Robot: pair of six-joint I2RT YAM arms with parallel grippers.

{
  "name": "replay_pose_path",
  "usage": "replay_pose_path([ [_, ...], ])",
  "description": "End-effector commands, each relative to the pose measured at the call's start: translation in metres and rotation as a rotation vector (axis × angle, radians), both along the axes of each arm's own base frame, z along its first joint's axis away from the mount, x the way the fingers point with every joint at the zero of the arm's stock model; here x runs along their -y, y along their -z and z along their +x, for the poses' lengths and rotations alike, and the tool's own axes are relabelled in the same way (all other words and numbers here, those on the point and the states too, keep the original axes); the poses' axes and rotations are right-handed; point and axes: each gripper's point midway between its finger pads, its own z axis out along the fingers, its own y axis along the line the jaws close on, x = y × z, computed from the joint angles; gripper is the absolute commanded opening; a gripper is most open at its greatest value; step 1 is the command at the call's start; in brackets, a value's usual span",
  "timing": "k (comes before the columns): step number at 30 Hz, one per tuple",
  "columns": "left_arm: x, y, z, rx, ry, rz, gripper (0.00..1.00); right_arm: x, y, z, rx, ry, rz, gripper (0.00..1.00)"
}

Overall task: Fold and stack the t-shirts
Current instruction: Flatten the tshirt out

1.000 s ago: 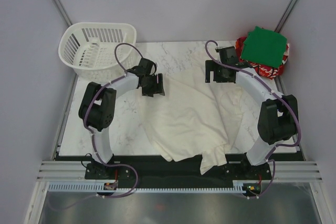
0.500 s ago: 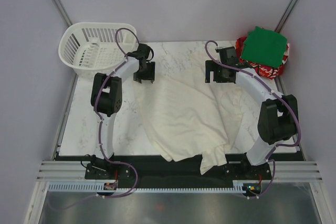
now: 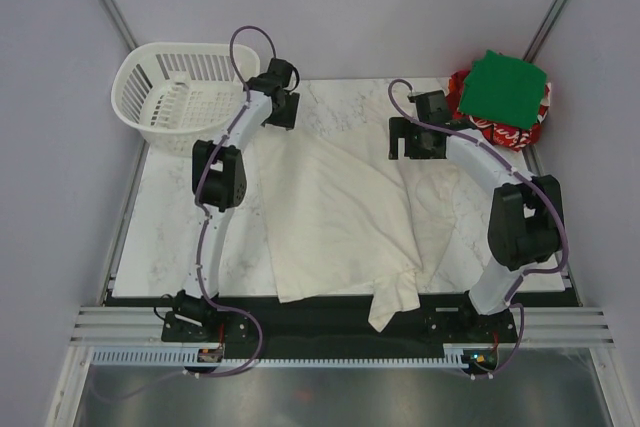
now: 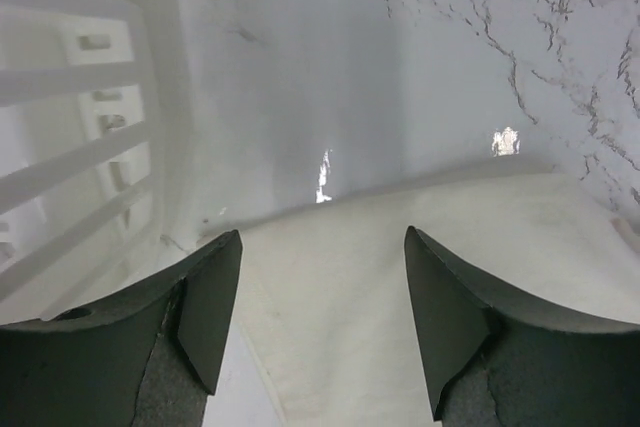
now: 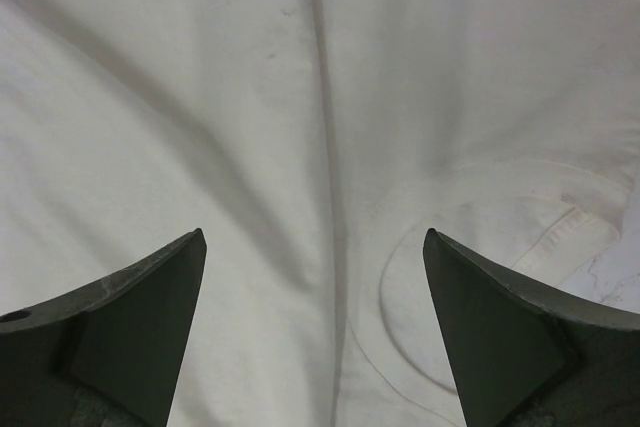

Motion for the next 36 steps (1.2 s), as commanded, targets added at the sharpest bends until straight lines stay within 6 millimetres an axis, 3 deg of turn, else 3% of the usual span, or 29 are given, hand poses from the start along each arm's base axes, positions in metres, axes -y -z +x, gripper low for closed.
replay_pose_path([
  [1, 0.002, -0.099, 0.005, 0.183, 0.029, 0.032, 0.75, -0.012, -0.015, 0.014, 0.054, -0.01, 0.05, 0.98],
  [2, 0.0, -0.136, -0.001, 0.246, 0.02, 0.036, 0.76, -0.011, -0.016, 0.014, 0.059, -0.008, 0.049, 0.98],
  [4, 0.008, -0.153, -0.02, 0.261, 0.027, 0.058, 0.77, -0.009, -0.019, 0.015, 0.065, 0.005, 0.048, 0.98],
  [5, 0.006, -0.19, -0.038, 0.319, 0.011, 0.043, 0.78, -0.008, -0.021, 0.012, 0.07, 0.012, 0.048, 0.98],
  [6, 0.014, -0.171, -0.06, 0.257, -0.006, 0.016, 0.78, -0.005, -0.022, 0.01, 0.072, 0.039, 0.043, 0.98],
  [8, 0.026, -0.17, -0.096, 0.208, -0.007, -0.098, 0.78, 0.012, -0.024, 0.002, 0.076, 0.118, -0.003, 0.98],
  [9, 0.025, -0.161, -0.131, 0.162, -0.044, -0.16, 0.77, 0.016, -0.024, -0.003, 0.076, 0.16, -0.001, 0.98],
  [11, 0.032, -0.144, -0.168, 0.105, -0.044, -0.221, 0.77, 0.028, -0.023, -0.02, 0.078, 0.229, -0.013, 0.98],
  [12, 0.034, -0.105, -0.214, 0.012, -0.044, -0.24, 0.77, 0.031, -0.021, -0.034, 0.079, 0.257, 0.007, 0.98],
  [13, 0.045, -0.12, -0.219, 0.044, -0.033, -0.293, 0.77, 0.03, -0.021, -0.034, 0.078, 0.269, 0.016, 0.98],
  [14, 0.052, -0.094, -0.249, -0.025, -0.008, -0.28, 0.77, 0.033, -0.019, -0.045, 0.084, 0.278, 0.03, 0.98],
  [15, 0.056, -0.095, -0.265, -0.03, -0.014, -0.303, 0.76, 0.032, -0.02, -0.051, 0.089, 0.287, 0.046, 0.98],
  [16, 0.051, -0.073, -0.288, -0.082, -0.018, -0.271, 0.76, 0.033, -0.02, -0.061, 0.101, 0.301, 0.073, 0.98],
  [17, 0.057, -0.066, -0.307, -0.112, 0.003, -0.274, 0.76, 0.03, -0.021, -0.066, 0.1, 0.292, 0.094, 0.98],
  [19, 0.061, -0.062, -0.337, -0.15, -0.037, -0.348, 0.76, 0.027, -0.026, -0.077, 0.106, 0.277, 0.133, 0.98],
  [20, 0.058, -0.045, -0.359, -0.199, -0.043, -0.334, 0.75, 0.024, -0.028, -0.08, 0.109, 0.263, 0.152, 0.98],
  [22, 0.056, -0.044, -0.379, -0.206, -0.092, -0.388, 0.74, 0.016, -0.033, -0.088, 0.106, 0.225, 0.19, 0.98],
  [23, 0.051, -0.031, -0.396, -0.236, -0.101, -0.376, 0.74, 0.014, -0.034, -0.092, 0.104, 0.213, 0.198, 0.98],
  [25, 0.048, -0.03, -0.409, -0.24, -0.134, -0.416, 0.73, 0.014, -0.034, -0.098, 0.101, 0.204, 0.209, 0.98],
  [26, 0.042, -0.018, -0.42, -0.267, -0.146, -0.401, 0.73, 0.014, -0.033, -0.1, 0.099, 0.199, 0.207, 0.98],
  [36, 0.052, 0.012, -0.47, -0.373, -0.181, -0.468, 0.66, 0.016, -0.025, -0.111, 0.074, 0.174, 0.184, 0.98],
])
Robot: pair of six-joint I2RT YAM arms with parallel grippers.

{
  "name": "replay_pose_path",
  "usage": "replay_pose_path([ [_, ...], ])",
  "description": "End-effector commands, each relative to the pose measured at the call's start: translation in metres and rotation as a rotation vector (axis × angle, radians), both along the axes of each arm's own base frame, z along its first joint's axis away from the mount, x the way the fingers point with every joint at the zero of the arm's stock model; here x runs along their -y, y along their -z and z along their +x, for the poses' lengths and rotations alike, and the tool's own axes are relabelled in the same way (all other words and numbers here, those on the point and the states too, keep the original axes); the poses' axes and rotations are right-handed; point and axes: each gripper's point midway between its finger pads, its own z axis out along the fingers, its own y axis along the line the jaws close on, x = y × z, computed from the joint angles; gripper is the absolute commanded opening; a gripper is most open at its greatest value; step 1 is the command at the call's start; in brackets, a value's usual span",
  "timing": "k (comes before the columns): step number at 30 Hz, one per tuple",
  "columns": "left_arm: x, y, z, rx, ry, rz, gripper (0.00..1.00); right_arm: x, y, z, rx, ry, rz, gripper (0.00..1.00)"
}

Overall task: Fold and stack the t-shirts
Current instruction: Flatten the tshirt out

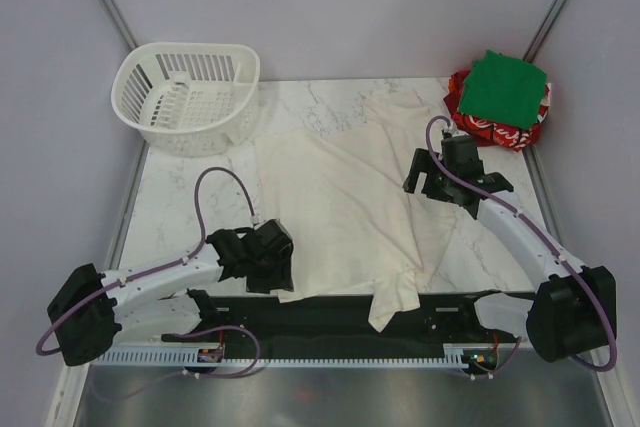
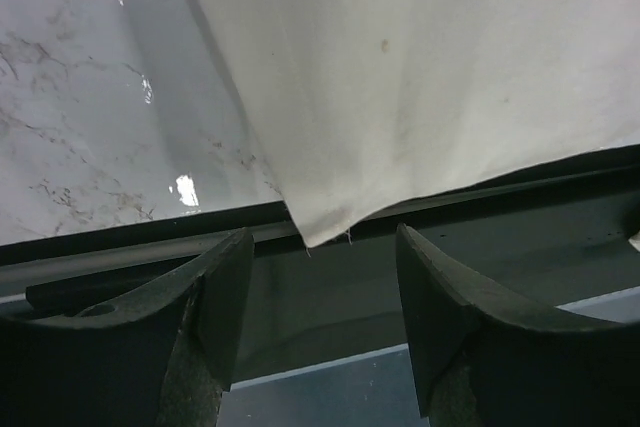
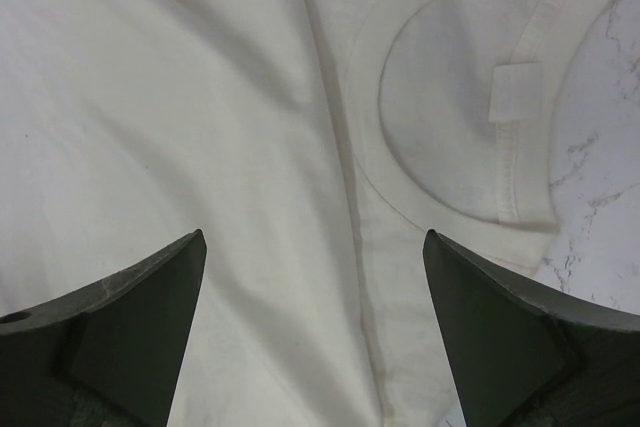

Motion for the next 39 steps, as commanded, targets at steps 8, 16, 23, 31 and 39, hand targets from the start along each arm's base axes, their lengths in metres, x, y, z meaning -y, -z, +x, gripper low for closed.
replay_pose_path([
  [8, 0.017, 0.018, -0.015, -0.038, -0.078, -0.053, 0.6, 0.001, -0.006, -0.005, 0.026, -0.031, -0.014, 0.98],
  [16, 0.016, 0.035, -0.002, 0.011, -0.076, 0.001, 0.14, 0.006, -0.004, -0.01, 0.018, -0.03, -0.042, 0.98],
  [23, 0.003, -0.01, 0.018, 0.146, -0.086, 0.033, 0.02, 0.017, 0.002, -0.015, -0.004, 0.009, -0.085, 0.98],
  [31, -0.053, -0.055, 0.008, 0.216, -0.301, 0.003, 0.02, 0.026, 0.031, -0.024, -0.081, 0.084, -0.096, 0.98],
  [39, -0.102, -0.091, 0.002, 0.297, -0.545, -0.048, 0.02, 0.012, 0.094, -0.025, -0.263, 0.068, -0.052, 0.98],
])
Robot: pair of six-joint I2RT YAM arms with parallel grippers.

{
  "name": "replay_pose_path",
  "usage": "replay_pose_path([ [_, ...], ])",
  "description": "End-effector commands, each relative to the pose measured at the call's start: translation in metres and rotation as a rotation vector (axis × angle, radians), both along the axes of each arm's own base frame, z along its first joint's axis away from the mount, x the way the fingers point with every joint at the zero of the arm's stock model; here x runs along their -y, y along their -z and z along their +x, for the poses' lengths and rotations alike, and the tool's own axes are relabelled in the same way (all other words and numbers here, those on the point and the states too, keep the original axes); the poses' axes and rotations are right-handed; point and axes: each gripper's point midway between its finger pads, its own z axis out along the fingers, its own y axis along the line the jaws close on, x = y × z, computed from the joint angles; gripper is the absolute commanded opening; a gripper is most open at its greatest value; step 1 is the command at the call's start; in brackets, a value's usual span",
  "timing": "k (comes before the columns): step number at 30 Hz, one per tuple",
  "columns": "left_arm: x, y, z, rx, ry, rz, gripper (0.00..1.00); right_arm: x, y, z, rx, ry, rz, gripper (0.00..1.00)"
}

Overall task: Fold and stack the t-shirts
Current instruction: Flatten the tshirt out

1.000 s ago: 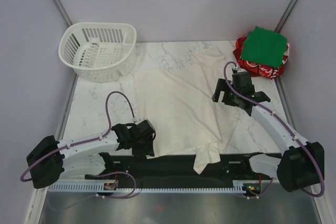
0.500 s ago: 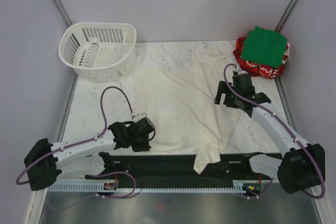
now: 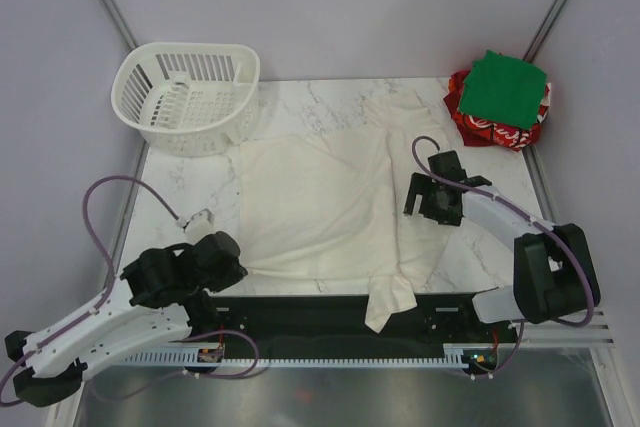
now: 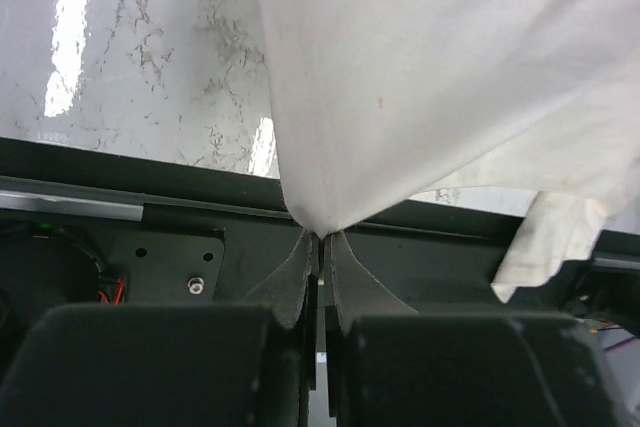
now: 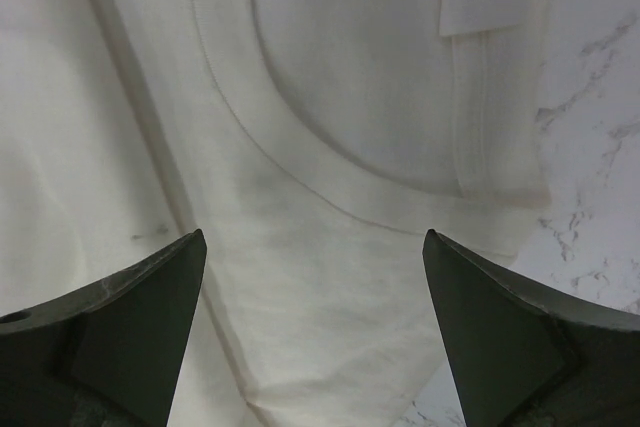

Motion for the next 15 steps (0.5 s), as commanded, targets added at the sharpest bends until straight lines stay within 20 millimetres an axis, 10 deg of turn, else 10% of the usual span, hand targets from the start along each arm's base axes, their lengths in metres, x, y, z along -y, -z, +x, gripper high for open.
replay_pose_path([
  [1, -0.041, -0.014, -0.003, 0.04, -0.192, 0.009, 0.02, -0.004, 0.018, 0.007, -0.031, 0.024, 0.033, 0.98],
  [12, -0.064, -0.028, -0.011, 0.065, -0.219, 0.014, 0.02, 0.047, 0.055, 0.038, -0.114, 0.183, -0.077, 0.98],
  [15, -0.059, -0.024, -0.012, 0.042, -0.192, 0.045, 0.02, 0.047, 0.051, 0.079, -0.098, 0.182, -0.066, 0.98],
])
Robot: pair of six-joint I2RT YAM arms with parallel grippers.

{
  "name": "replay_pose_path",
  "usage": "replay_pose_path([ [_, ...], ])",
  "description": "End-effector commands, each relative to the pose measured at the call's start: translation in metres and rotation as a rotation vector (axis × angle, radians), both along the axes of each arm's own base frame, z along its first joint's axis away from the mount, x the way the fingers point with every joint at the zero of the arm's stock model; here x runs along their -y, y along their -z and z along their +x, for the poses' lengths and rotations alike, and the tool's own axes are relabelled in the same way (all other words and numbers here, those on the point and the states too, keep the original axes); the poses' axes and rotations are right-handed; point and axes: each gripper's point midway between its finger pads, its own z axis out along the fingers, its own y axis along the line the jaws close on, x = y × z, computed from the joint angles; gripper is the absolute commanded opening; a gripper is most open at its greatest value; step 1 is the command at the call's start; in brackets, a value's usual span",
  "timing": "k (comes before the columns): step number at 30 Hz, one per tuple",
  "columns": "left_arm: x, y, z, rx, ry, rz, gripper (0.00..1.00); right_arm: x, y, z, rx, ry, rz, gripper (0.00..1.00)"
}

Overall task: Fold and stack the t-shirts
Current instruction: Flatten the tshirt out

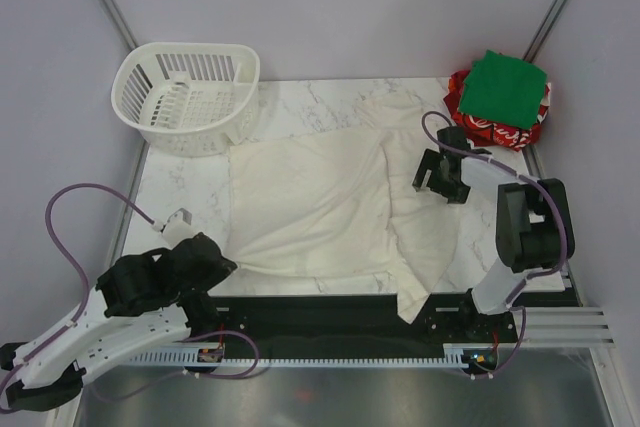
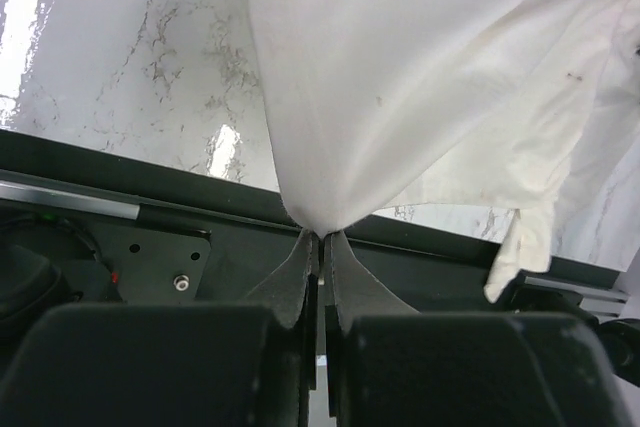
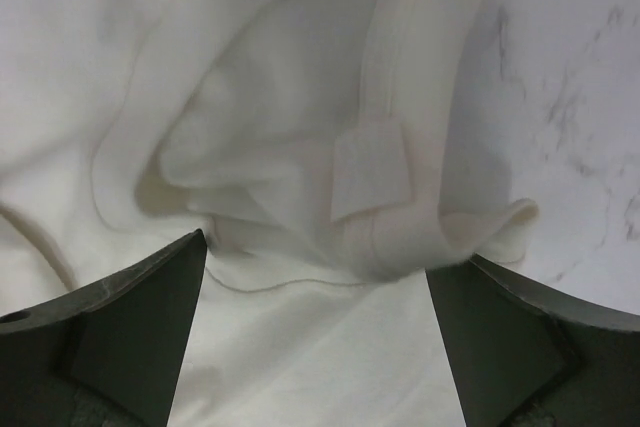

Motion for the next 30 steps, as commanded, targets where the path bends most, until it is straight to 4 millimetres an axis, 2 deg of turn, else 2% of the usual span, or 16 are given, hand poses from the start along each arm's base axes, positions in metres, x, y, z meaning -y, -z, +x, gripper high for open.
replay_pose_path([
  [1, -0.032, 0.017, -0.013, -0.088, -0.04, 0.175, 0.02, 0.01, 0.024, 0.023, -0.055, 0.014, -0.029, 0.98],
  [3, -0.03, 0.019, -0.014, -0.104, -0.029, 0.18, 0.02, 0.01, 0.021, 0.038, -0.057, 0.005, -0.039, 0.98],
  [5, -0.026, 0.021, -0.015, -0.112, -0.01, 0.182, 0.02, 0.013, 0.019, 0.036, -0.07, -0.006, -0.057, 0.98],
  [8, -0.023, 0.027, -0.018, -0.135, 0.004, 0.18, 0.02, 0.042, -0.004, 0.045, -0.014, 0.027, -0.202, 0.98],
  [9, -0.023, 0.028, -0.018, -0.135, 0.003, 0.182, 0.02, 0.048, -0.019, 0.06, 0.027, 0.036, -0.225, 0.98],
  [11, -0.022, 0.026, -0.017, -0.131, 0.009, 0.187, 0.02, 0.071, -0.031, 0.073, 0.037, 0.082, -0.284, 0.98],
  [12, -0.022, 0.025, -0.017, -0.13, 0.012, 0.187, 0.02, 0.078, -0.037, 0.093, 0.051, 0.082, -0.314, 0.98],
  [14, -0.022, 0.025, -0.017, -0.13, 0.019, 0.194, 0.02, 0.094, -0.032, 0.1, -0.003, 0.098, -0.367, 0.98],
  [15, -0.022, 0.026, -0.018, -0.133, 0.024, 0.188, 0.02, 0.095, -0.025, 0.113, -0.018, 0.083, -0.374, 0.98],
  [17, -0.022, 0.027, -0.019, -0.131, 0.02, 0.176, 0.02, 0.087, -0.01, 0.124, -0.026, 0.041, -0.332, 0.98],
  [18, -0.022, 0.026, -0.018, -0.12, 0.018, 0.162, 0.02, 0.082, -0.014, 0.14, 0.021, 0.03, -0.306, 0.98],
  [20, -0.023, 0.025, -0.018, -0.11, 0.018, 0.155, 0.02, 0.07, -0.008, 0.153, 0.044, -0.011, -0.248, 0.98],
  [21, -0.021, 0.025, -0.016, -0.106, 0.017, 0.15, 0.02, 0.068, -0.015, 0.165, 0.077, -0.012, -0.236, 0.98],
  [23, -0.02, 0.026, -0.017, -0.112, 0.028, 0.164, 0.02, 0.067, -0.013, 0.175, 0.082, -0.025, -0.234, 0.98],
  [27, -0.017, 0.029, -0.018, -0.138, 0.054, 0.192, 0.02, 0.069, -0.043, 0.174, 0.09, -0.013, -0.258, 0.98],
  [30, -0.011, 0.031, -0.016, -0.146, 0.079, 0.2, 0.02, 0.051, -0.082, 0.157, 0.155, -0.039, -0.293, 0.98],
])
